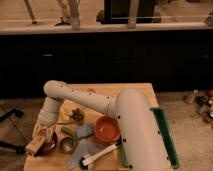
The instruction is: Place eraser in purple bowl
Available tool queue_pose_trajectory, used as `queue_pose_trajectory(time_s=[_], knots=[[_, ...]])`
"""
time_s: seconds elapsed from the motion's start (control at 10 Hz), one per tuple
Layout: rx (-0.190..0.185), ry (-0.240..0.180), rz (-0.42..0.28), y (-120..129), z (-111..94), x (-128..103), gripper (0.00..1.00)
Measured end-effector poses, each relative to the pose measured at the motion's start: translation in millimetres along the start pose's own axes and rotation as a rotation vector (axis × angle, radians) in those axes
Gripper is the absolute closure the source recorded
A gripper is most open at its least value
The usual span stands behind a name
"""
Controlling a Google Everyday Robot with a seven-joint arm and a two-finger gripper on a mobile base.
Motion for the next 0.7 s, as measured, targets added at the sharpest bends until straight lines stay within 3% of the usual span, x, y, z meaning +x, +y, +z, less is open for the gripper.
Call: queue_pose_trajectory(time_s=[0.7], knots=[[0.021,-0.019,-0.011,3.7,1.6,-4.7,0.2]])
